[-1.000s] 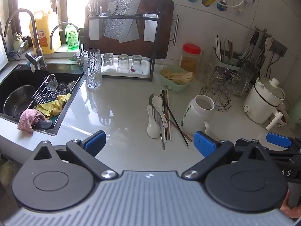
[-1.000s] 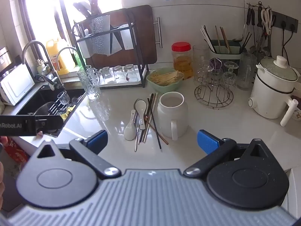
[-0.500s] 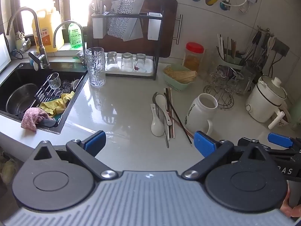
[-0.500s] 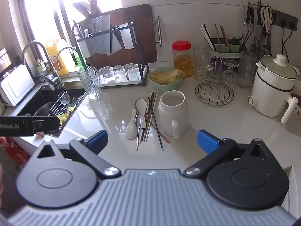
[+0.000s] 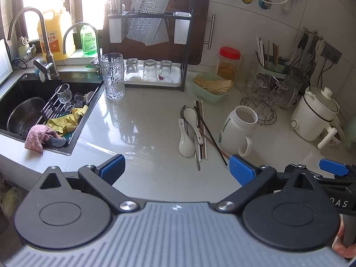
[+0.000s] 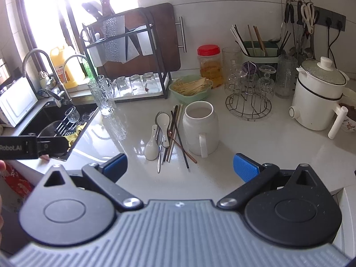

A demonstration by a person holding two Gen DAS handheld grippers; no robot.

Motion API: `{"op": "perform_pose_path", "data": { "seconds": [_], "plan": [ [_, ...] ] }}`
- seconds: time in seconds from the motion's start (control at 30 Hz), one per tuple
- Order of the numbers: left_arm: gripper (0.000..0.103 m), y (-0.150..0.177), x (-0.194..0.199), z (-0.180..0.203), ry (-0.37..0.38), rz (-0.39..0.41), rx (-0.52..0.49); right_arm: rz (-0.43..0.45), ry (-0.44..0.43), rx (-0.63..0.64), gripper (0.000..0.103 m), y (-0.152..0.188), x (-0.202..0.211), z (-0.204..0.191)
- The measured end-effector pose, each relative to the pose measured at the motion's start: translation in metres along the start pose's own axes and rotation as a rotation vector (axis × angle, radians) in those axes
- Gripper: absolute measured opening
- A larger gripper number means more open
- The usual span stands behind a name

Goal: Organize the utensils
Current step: 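Move the left gripper toward the utensil pile beside the white mug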

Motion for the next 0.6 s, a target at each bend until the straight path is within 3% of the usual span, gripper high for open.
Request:
{"op": "perform_pose_path", "data": {
  "seconds": [0.6],
  "plan": [
    [0.101,0.007,-0.005,-0.018,-0.023,-0.025,0.022,-0.008,-0.014,-0.009,0.103,0.006,-0.007,-0.009]
  ]
}}
Point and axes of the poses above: each gripper's, at about its wrist camera, not at the fingertips, and x roughly against the way its jaws point, z to its right, y to its underside, the point moved 7 cm from there along -x, roughly the way its jaws point, and after that the axes turned 4 degrees about -y, right-handed, at the moved point
